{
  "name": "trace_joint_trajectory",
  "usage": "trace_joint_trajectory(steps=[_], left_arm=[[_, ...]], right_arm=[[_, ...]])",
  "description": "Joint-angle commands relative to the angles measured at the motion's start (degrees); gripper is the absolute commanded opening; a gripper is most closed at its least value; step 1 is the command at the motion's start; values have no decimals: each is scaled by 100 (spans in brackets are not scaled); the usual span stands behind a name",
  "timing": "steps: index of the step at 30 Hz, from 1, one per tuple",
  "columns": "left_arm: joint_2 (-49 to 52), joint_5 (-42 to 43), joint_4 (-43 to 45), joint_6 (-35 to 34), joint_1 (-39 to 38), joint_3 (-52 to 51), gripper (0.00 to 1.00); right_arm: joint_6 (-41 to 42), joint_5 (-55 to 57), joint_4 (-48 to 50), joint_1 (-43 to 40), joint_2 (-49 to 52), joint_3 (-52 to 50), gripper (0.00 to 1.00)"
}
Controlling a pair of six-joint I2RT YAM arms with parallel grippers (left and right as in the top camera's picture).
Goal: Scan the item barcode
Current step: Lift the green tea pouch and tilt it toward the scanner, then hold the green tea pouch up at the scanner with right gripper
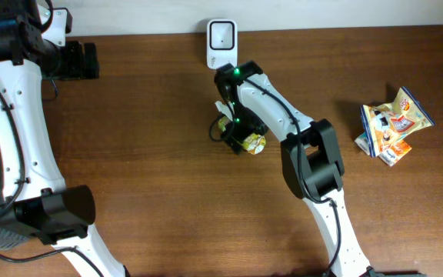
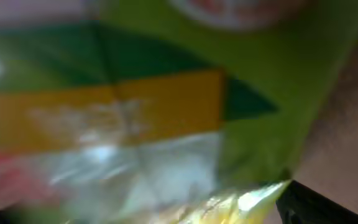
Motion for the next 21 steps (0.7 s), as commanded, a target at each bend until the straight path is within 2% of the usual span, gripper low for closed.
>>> trace_joint_trajectory(steps=[1, 2, 3, 5, 6, 10, 15, 20, 21], left_arm=[[4, 17, 7, 74, 42, 2, 99], [4, 17, 7, 74, 42, 2, 99], [4, 17, 7, 74, 42, 2, 99], [4, 17, 7, 74, 42, 2, 99], [4, 17, 7, 74, 42, 2, 99], [4, 17, 7, 74, 42, 2, 99], [4, 17, 7, 74, 42, 2, 99], [4, 17, 7, 74, 42, 2, 99], [4, 17, 7, 74, 42, 2, 99]], right_arm=[[-98, 407, 297, -199, -107, -223, 99], [-94, 404, 337, -245, -107, -223, 84], [-94, 402, 341, -289, -109, -221, 57], [-90, 247, 337, -321, -109, -221, 22], [-90, 42, 337, -330, -111, -221, 17], [-199, -1906, 195, -330, -131, 87, 21], [-822, -4815, -946, -337, -173, 1401, 23], [-710, -6568, -1600, -466, -175, 2918, 24], [-144, -6636, -1600, -557, -181, 3198, 26]])
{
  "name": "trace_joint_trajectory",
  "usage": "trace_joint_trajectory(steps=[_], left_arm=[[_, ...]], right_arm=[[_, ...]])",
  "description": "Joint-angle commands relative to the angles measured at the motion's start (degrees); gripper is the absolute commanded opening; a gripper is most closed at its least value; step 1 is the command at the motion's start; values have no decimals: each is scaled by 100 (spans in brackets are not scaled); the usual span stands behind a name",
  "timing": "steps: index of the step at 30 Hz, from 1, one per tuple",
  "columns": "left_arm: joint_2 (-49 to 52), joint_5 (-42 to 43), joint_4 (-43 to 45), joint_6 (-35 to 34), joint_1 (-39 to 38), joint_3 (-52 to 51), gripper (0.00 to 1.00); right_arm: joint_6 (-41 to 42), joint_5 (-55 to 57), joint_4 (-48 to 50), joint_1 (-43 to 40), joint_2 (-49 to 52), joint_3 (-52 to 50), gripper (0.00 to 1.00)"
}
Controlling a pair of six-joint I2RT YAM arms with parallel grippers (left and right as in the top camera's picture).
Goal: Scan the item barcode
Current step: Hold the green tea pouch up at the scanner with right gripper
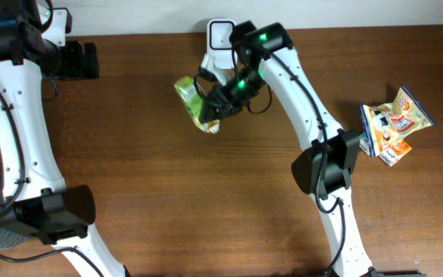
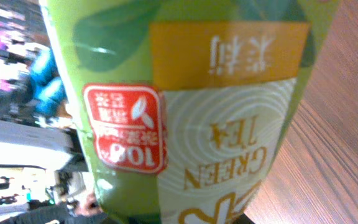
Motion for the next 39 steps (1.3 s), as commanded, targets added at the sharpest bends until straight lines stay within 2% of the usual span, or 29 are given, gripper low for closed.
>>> trace_joint_trajectory(steps=[1, 4, 10, 12, 14, 17, 21, 23, 30, 38, 39], left_arm=[[4, 17, 7, 74, 42, 2, 99], [4, 17, 7, 72, 42, 2, 99], [4, 17, 7, 74, 42, 2, 99], [4, 17, 7, 74, 42, 2, 99], [4, 17, 7, 74, 42, 2, 99], [4, 17, 7, 74, 42, 2, 99], [4, 17, 7, 74, 42, 2, 99], [4, 17, 7, 74, 42, 2, 99], [4, 17, 7, 74, 42, 2, 99], [4, 17, 7, 74, 42, 2, 99], [4, 17, 7, 74, 42, 2, 99]], right_arm=[[697, -1113, -28, -249, -120, 610, 26], [758, -2011, 0, -568, -120, 914, 26], [754, -2083, 219, -874, -120, 1019, 26], [758, -2087, 341, -870, -120, 1019, 20], [780, -2087, 472, -876, -120, 1019, 9], [782, -1978, 621, -876, -120, 1019, 8], [1137, -1154, 938, -870, -122, 1019, 7], [1294, -229, 1191, -852, -151, 1021, 4], [1244, 6216, 2197, 61, -144, 1016, 4], [-455, 9053, 3779, 520, 61, 675, 4], [-953, 9283, 4035, 520, 179, 667, 4]])
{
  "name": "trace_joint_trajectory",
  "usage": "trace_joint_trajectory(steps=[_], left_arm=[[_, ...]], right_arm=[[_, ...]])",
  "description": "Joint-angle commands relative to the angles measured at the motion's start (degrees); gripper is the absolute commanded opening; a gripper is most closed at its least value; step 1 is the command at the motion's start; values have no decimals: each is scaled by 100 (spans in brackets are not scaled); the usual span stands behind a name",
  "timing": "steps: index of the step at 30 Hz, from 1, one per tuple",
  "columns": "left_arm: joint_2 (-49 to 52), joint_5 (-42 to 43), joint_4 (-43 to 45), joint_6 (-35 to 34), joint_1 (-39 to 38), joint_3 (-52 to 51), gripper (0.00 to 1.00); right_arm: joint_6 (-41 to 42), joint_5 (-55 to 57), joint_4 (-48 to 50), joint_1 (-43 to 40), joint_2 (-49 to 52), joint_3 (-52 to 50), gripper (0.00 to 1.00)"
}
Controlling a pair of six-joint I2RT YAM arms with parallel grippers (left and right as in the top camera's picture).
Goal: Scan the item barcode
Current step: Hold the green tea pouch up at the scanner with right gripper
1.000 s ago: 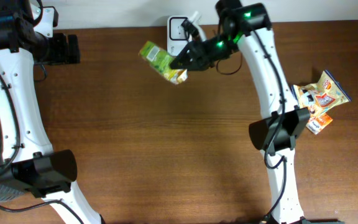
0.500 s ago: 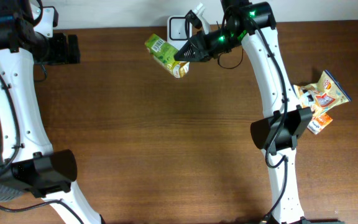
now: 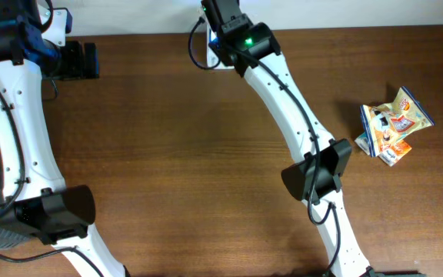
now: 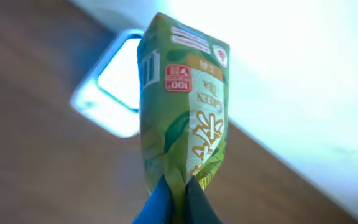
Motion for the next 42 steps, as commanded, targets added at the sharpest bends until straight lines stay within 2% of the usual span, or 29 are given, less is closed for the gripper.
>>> trace_joint_trajectory(steps=[1, 3, 5, 7, 12, 14, 18, 23, 28, 34, 42], left_arm=[[2, 17, 7, 74, 42, 2, 99], [2, 17, 7, 74, 42, 2, 99], [2, 17, 7, 74, 42, 2, 99], [2, 17, 7, 74, 42, 2, 99], [2, 17, 7, 74, 42, 2, 99], [2, 17, 7, 74, 42, 2, 99], [2, 17, 7, 74, 9, 2, 99], [2, 20, 7, 74, 9, 2, 99], [2, 17, 7, 74, 15, 2, 99], [2, 17, 7, 74, 13, 2, 99], [2, 17, 7, 74, 26, 2, 99]], right_arm=[[-1108, 1285, 492, -20, 203, -31, 4], [-1687, 1281, 811, -20, 313, -37, 4], [-2793, 1561, 1346, 31, 570, -72, 4], [-3390, 1808, 1657, 83, 684, -138, 4], [-4826, 2009, 3150, 216, 761, -546, 4], [-5213, 2011, 3447, 221, 761, -678, 4], [-5453, 1961, 3969, 221, 763, -975, 4], [-6579, 1952, 5287, 216, 763, -1661, 4], [-6653, 1969, 5211, 221, 763, -1681, 4], [-6310, 1963, 4673, 247, 767, -1683, 4], [-6354, 1910, 4942, 247, 767, -1683, 4]])
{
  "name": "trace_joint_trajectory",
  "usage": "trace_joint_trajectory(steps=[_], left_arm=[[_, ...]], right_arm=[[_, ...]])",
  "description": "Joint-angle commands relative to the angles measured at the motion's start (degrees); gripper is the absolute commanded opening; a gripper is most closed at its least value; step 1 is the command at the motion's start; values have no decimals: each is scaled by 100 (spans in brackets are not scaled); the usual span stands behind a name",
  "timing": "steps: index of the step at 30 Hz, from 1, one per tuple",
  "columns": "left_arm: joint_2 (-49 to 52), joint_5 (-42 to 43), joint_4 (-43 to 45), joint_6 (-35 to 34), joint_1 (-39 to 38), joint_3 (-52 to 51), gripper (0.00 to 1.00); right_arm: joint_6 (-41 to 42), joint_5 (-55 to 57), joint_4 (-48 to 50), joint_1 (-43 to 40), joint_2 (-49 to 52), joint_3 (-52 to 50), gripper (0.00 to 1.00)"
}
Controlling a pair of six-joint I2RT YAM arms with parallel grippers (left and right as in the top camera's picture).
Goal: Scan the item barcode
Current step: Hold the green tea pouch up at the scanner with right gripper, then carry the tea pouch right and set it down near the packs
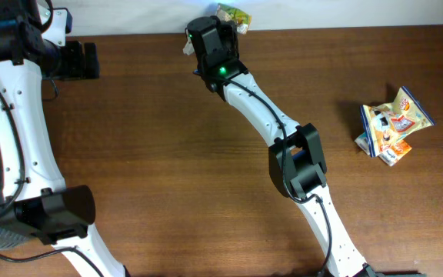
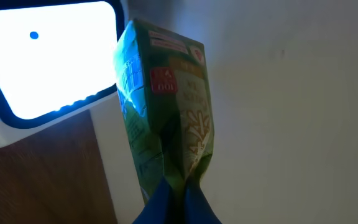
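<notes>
A green tea packet (image 2: 166, 106) stands upright in my right gripper (image 2: 178, 193), whose blue fingertips (image 2: 160, 205) are shut on its bottom seam. The white scanner (image 2: 48, 62), its face lit, fills the upper left of the right wrist view, just left of the packet, with a pale wall behind. In the overhead view the packet (image 1: 231, 13) pokes out past the table's back edge beyond the right wrist (image 1: 212, 42), and the arm hides the scanner. My left gripper (image 1: 79, 60) rests at the far back left; its jaws are too dark to read.
A pile of yellow and blue snack packets (image 1: 393, 123) lies at the right of the brown table (image 1: 168, 169). The right arm stretches diagonally from the front middle to the back. The left arm runs along the left side.
The right wrist has moved a little farther back. The packet, then in front of the scanner's face, now stands to the scanner's right against the wall and shows at the overhead view's top edge.
The right gripper was first on the green packet lying on the table below the scanner. Then it held the packet lifted to the scanner's left. Later the packet stood upright in front of the scanner, and now it is beside it past the back edge.
</notes>
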Motion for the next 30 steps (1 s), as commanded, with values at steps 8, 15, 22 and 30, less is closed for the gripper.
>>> trace_joint_trajectory(steps=[8, 15, 22, 30], left_arm=[[0, 17, 7, 74, 13, 2, 99], [0, 20, 7, 74, 13, 2, 99], [0, 17, 7, 74, 15, 2, 99], [0, 17, 7, 74, 15, 2, 99]], right_arm=[[-94, 26, 579, 48, -79, 42, 4], [330, -131, 570, 48, -208, 42, 4], [3093, -820, -1871, 59, -1910, 46, 4], [6776, -4371, -7066, -1493, -4074, 46, 4]])
